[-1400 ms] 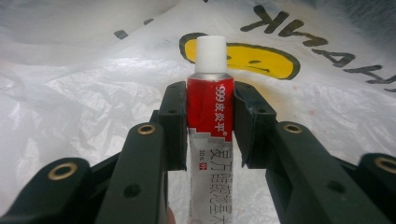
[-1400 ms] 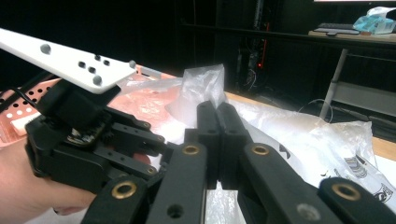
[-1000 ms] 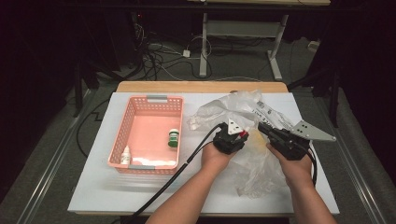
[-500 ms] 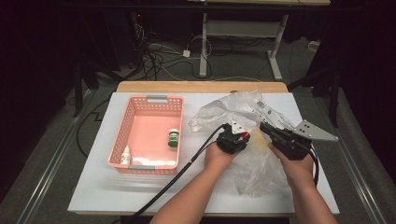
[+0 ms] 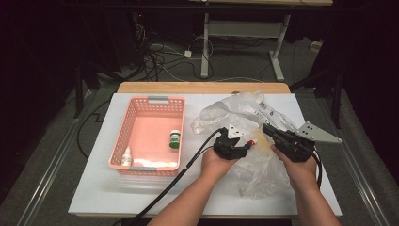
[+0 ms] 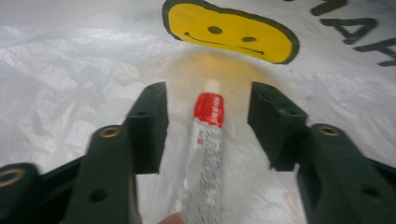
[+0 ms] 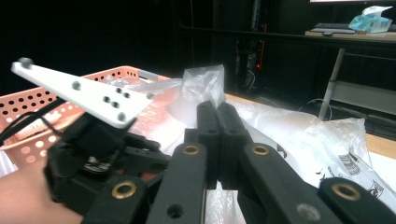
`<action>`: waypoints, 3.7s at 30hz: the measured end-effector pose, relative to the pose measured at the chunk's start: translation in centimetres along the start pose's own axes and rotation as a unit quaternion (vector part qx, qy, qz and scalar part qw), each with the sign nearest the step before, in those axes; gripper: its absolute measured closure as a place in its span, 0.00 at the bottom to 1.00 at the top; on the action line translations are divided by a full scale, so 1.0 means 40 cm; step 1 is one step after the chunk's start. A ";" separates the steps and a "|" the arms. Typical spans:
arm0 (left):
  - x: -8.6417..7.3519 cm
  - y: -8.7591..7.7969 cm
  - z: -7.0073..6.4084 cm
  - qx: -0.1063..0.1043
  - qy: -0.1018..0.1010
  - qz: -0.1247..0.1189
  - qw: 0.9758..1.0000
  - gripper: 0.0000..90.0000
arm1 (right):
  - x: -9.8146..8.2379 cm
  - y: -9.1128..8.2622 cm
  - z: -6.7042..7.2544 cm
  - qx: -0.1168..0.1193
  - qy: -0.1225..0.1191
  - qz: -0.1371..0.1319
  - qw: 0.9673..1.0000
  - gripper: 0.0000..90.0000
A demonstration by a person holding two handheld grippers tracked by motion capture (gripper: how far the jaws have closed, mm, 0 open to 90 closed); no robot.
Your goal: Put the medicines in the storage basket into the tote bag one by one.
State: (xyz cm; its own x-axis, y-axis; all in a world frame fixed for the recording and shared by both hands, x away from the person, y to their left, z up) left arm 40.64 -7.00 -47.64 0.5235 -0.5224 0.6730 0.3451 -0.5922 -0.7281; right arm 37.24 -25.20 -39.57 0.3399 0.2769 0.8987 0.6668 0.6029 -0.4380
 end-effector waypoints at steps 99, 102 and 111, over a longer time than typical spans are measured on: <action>-0.308 -0.484 0.208 0.088 -0.102 -0.025 0.991 0.00 | -0.009 0.008 0.016 -0.001 -0.011 0.015 1.000 1.00; -0.293 -0.485 0.209 0.086 -0.102 -0.020 0.991 0.00 | -0.009 0.009 0.018 0.001 -0.010 0.016 1.000 1.00; -0.252 -0.491 0.217 0.087 -0.101 -0.019 0.991 0.00 | -0.007 0.007 0.018 0.001 -0.008 0.014 1.000 1.00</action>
State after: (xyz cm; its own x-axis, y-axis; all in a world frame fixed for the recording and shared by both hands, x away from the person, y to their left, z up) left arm 35.34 15.23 -41.25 0.6473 -0.3576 0.6732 0.4871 -0.4852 -0.7261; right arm 36.86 -24.56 -39.91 0.3483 0.3064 0.8859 0.6561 0.5953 -0.4639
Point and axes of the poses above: each handheld gripper's, and its own axes: y roughly forward along the jaws, x roughly out of its top, z roughly to its left, the point moved 3 cm from there along y, roughly forward along the jaws, and after that the axes turned 14 degrees about z, right-handed, at the moved point
